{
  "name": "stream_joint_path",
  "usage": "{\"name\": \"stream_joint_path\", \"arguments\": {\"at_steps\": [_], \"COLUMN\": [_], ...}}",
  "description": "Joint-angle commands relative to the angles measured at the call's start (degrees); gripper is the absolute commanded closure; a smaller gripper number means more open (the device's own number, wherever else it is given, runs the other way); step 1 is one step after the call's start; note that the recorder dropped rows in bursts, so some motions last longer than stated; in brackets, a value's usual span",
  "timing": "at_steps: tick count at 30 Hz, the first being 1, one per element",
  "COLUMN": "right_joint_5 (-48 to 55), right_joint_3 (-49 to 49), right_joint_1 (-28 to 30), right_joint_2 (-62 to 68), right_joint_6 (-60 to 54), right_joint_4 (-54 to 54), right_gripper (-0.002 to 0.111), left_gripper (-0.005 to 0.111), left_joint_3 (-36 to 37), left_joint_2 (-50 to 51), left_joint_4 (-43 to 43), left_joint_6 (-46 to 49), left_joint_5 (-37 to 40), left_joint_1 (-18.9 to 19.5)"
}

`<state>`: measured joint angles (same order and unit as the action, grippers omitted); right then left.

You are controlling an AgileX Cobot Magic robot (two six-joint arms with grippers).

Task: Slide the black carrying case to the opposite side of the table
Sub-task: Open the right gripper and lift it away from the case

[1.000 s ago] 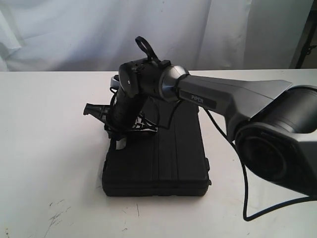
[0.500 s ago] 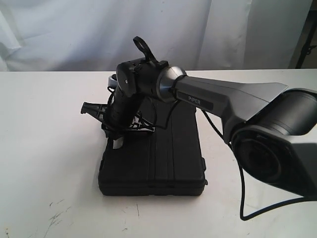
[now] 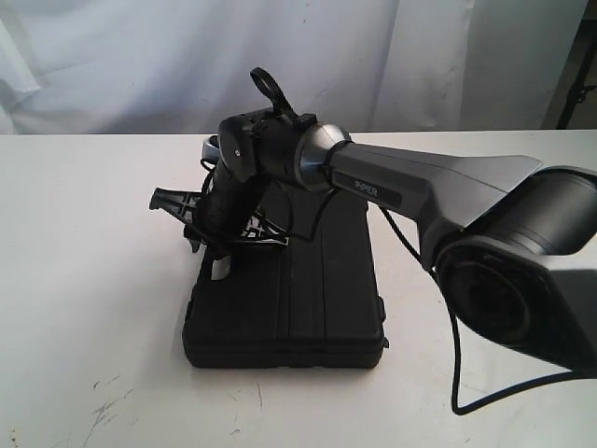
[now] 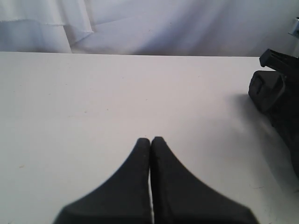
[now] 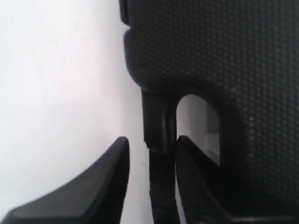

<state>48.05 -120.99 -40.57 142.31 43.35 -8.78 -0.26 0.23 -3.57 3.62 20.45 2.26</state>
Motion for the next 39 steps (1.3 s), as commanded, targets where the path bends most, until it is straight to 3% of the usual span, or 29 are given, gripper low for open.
{"name": "stream_joint_path", "arguments": {"at_steps": [1,15,18,20,27,31,39], "right_joint_5": [0.2,6.1,9.4,11.5,17.0,10.5,-9.1], "right_joint_3": [-0.6,-0.6,-0.6,-0.6,0.1,7.1,32.7], "right_joint_1": [0.5,1.4,2.9,4.6,8.1,8.1,8.1], "right_joint_2": [-0.7,-8.1,-10.5,-11.7,-15.9,-21.9,-38.1], "right_joint_6": [-1.4,-9.2,-19.9,-27.1,-33.5,-35.5,-41.6], "right_joint_4": [0.4,2.5,-4.1,-8.4,-0.7,2.8,-0.9], "right_gripper": [0.06,0.061,0.083,0.106,0.108,0.108,0.108], "left_gripper": [0.107,0.107,0.107,0.107,0.107,0.107,0.107], "left_joint_3": [0.3,0.3,0.3,0.3,0.3,0.3,0.3], "left_joint_2": [-0.2,-0.2,-0.2,-0.2,-0.2,-0.2,-0.2], "left_joint_4": [-0.1,-0.1,-0.1,-0.1,-0.1,-0.1,-0.1], "left_joint_6": [-0.2,-0.2,-0.2,-0.2,-0.2,-0.2,-0.2], "left_joint_5": [-0.9,-0.9,-0.9,-0.9,-0.9,-0.9,-0.9], "left_joint_1": [0.1,0.1,0.1,0.1,0.1,0.1,0.1]}}
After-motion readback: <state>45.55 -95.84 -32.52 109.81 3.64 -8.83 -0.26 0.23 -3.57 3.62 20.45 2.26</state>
